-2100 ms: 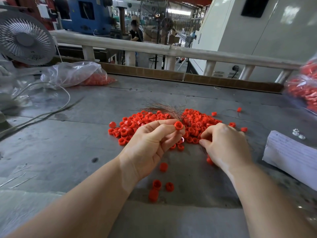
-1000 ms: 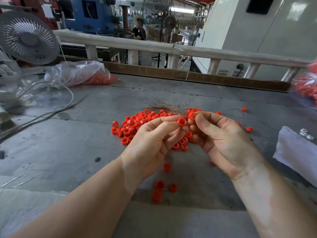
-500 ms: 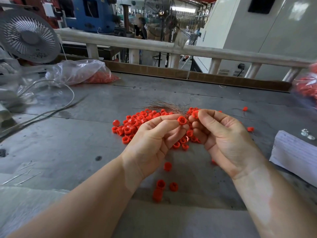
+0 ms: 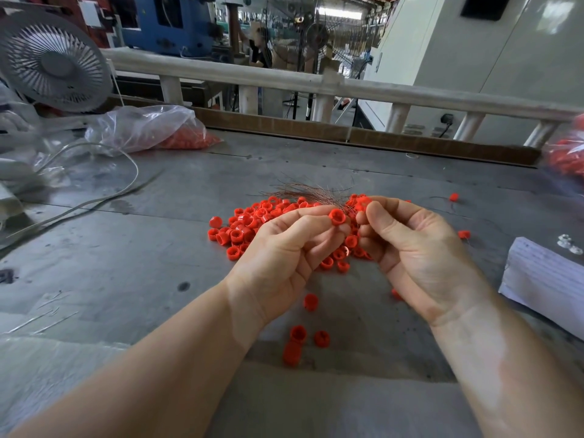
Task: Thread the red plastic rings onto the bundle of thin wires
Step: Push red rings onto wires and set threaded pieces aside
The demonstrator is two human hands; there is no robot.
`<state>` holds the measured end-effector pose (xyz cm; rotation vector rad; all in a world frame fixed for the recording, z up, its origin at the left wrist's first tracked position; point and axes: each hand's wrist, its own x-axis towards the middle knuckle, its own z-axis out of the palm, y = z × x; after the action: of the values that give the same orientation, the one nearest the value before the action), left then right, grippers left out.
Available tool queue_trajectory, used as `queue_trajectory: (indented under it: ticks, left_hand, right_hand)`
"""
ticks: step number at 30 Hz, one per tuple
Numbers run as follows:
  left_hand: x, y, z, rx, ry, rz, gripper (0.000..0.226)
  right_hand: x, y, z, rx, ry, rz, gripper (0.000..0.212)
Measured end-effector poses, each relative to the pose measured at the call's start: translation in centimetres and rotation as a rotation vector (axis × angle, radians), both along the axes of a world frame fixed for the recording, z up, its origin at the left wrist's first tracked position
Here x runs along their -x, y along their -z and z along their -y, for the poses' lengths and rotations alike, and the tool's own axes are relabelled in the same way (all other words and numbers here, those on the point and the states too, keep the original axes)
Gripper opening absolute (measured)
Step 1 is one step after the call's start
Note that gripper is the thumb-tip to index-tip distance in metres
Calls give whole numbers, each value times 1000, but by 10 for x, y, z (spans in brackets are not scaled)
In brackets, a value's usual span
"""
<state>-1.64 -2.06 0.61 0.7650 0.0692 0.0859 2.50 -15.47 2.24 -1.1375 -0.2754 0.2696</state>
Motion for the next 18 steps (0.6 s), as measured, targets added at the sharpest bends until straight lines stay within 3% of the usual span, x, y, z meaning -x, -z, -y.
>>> queue_trajectory:
  ticks: [9, 18]
  left_hand:
    - [0, -1, 0, -17, 1, 3, 25]
    - [0, -1, 0, -10, -12, 0, 18]
  right_hand:
    - [-1, 0, 1, -52, -8, 0, 7]
    - [-2, 0, 0, -68, -52, -18, 18]
